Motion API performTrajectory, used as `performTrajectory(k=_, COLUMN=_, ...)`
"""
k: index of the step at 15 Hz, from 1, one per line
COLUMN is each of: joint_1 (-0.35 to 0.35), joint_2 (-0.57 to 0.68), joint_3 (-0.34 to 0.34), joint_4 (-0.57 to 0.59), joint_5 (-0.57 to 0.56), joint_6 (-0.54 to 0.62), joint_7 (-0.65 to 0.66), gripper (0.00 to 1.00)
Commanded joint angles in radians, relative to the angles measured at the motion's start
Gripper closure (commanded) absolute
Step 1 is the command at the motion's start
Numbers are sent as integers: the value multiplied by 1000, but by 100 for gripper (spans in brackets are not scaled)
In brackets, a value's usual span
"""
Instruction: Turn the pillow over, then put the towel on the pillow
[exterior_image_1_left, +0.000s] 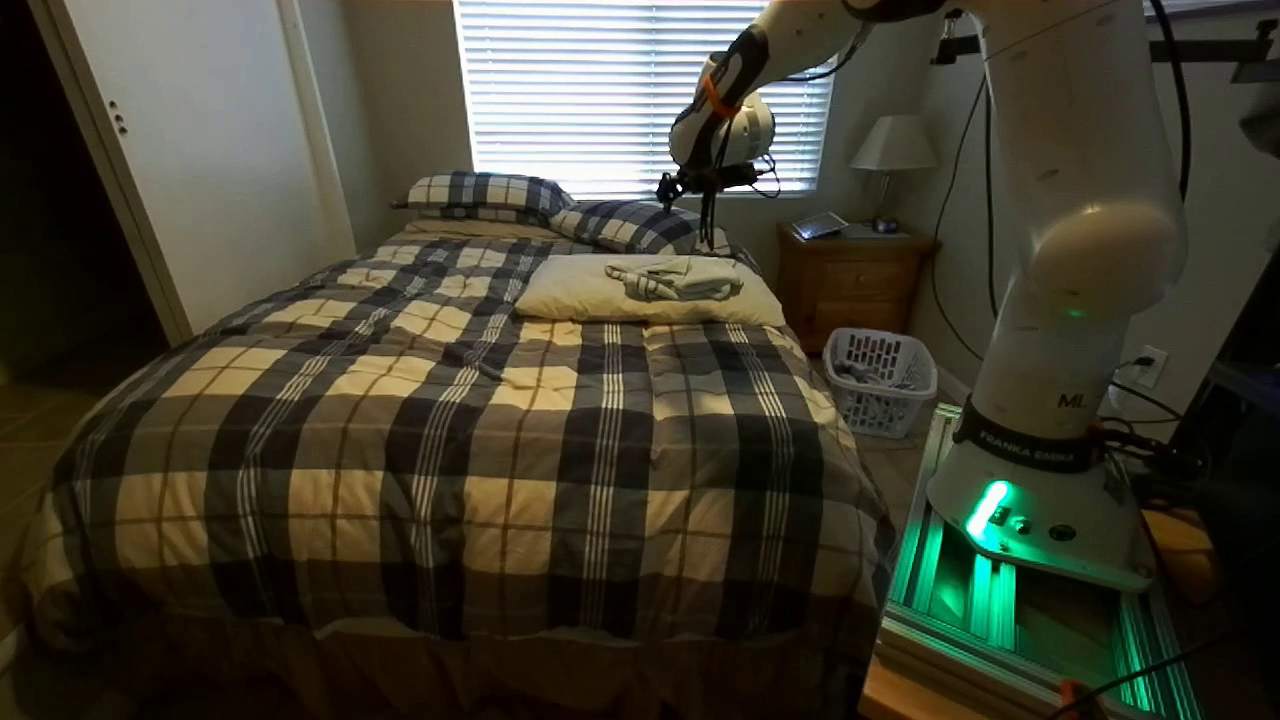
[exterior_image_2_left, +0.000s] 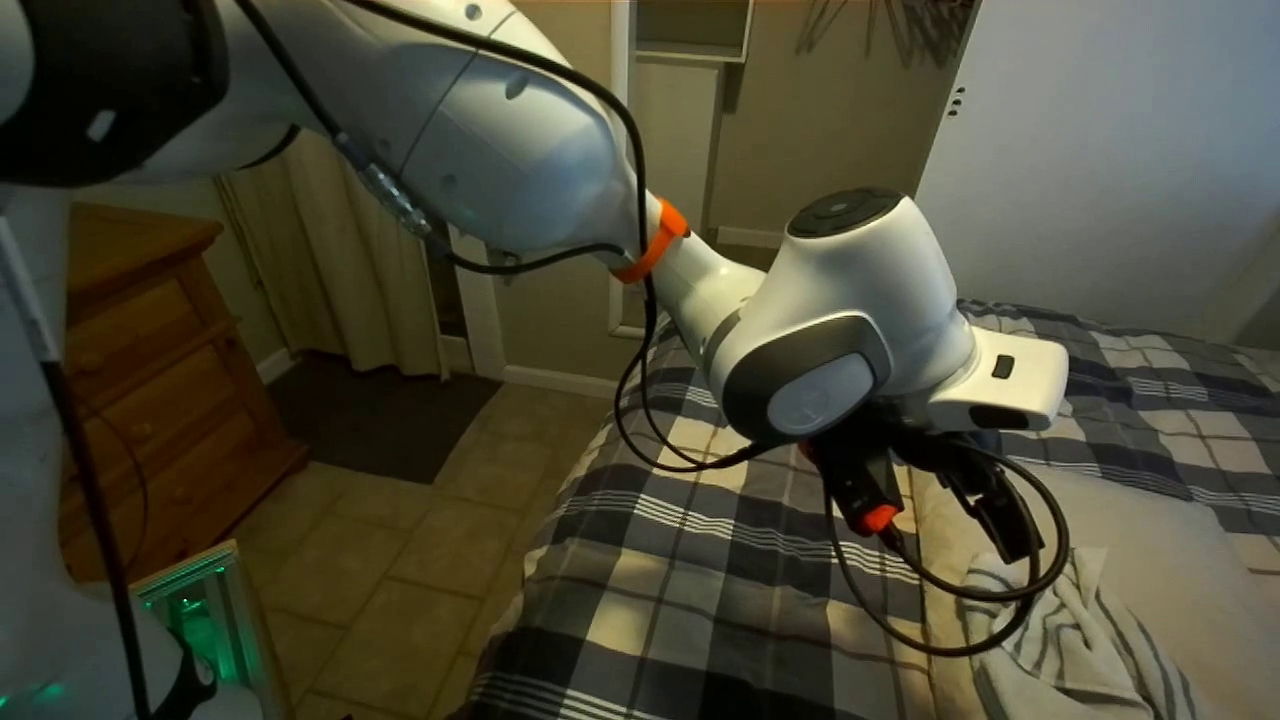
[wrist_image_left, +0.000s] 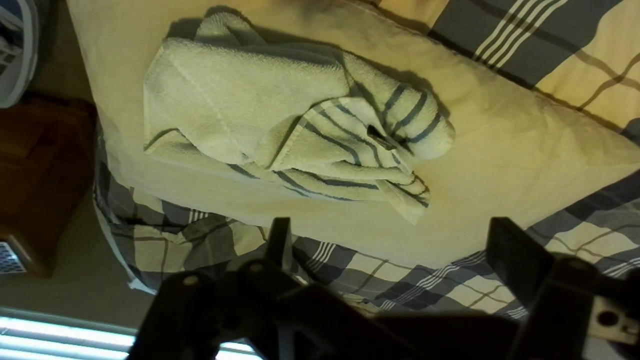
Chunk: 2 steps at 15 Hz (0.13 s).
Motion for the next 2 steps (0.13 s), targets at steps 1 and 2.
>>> performTrajectory(k=1, joint_1=-51, joint_2=-10, joint_3=50, joint_4=2, joint_5=-61, joint_6=1, joint_7=41, gripper=0)
performTrajectory(k=2, joint_1=-51, joint_2=-10, joint_3=50, joint_4=1, joint_5=-61, joint_6=1, joint_7=41, gripper=0)
